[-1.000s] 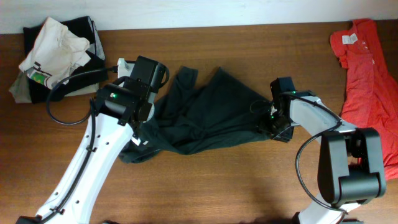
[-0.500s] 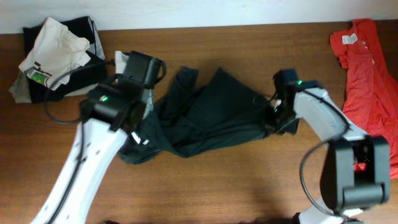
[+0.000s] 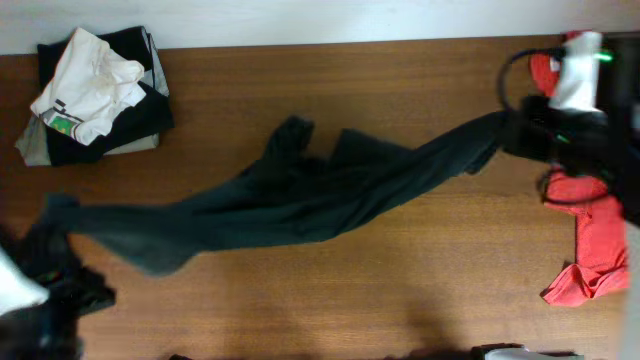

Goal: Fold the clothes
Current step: 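Lift the shirt with both grippers and stretch it apart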

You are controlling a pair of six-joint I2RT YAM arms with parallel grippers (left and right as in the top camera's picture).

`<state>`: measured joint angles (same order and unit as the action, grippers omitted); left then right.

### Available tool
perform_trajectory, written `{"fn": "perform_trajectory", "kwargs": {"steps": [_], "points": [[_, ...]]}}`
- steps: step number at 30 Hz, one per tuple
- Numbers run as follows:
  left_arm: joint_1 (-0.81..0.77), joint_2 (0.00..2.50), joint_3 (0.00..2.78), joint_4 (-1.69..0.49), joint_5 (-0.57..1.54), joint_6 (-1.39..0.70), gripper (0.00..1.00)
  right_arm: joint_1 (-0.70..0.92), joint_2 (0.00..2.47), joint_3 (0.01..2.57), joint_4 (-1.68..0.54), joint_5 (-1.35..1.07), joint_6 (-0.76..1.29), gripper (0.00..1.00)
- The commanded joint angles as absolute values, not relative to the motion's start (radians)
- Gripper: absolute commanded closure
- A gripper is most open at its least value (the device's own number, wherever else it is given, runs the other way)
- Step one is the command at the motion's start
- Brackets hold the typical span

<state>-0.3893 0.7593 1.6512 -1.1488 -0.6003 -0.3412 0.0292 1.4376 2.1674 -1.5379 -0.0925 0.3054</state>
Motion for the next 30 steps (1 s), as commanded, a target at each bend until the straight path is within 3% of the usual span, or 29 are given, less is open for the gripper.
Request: {"fn": "perform_trajectory", "kwargs": {"steps": [1, 5, 12, 19, 23, 30], "points": [[-0.381, 0.727, 1.665, -1.145, -0.710, -0.356, 0.99, -0.022, 1.389, 2.270, -1.557, -0.054, 0.292, 0.96], [-0.381, 0.774, 1.663, -1.146, -0.654, -0.370, 0.99, -0.042, 1.389, 2.283, -1.549, -0.055, 0.292, 0.96], [-0.381, 1.150, 1.663, -1.140, -0.586, -0.371, 0.99, -0.041, 1.604, 2.283, -1.504, -0.107, 0.292, 0.96], [-0.277, 1.567, 1.718, -0.729, -0.560, -0.282, 0.99, -0.041, 1.822, 2.283, -1.236, -0.267, 0.292, 0.96], [-0.189, 1.668, 2.026, -0.735, -0.483, -0.140, 0.99, -0.089, 1.784, 2.351, -1.150, -0.266, 0.284, 0.96], [-0.117, 1.672, 2.620, -0.903, -0.361, -0.025, 0.99, -0.326, 1.713, 2.659, -1.253, -0.311, 0.278, 0.96]]}}
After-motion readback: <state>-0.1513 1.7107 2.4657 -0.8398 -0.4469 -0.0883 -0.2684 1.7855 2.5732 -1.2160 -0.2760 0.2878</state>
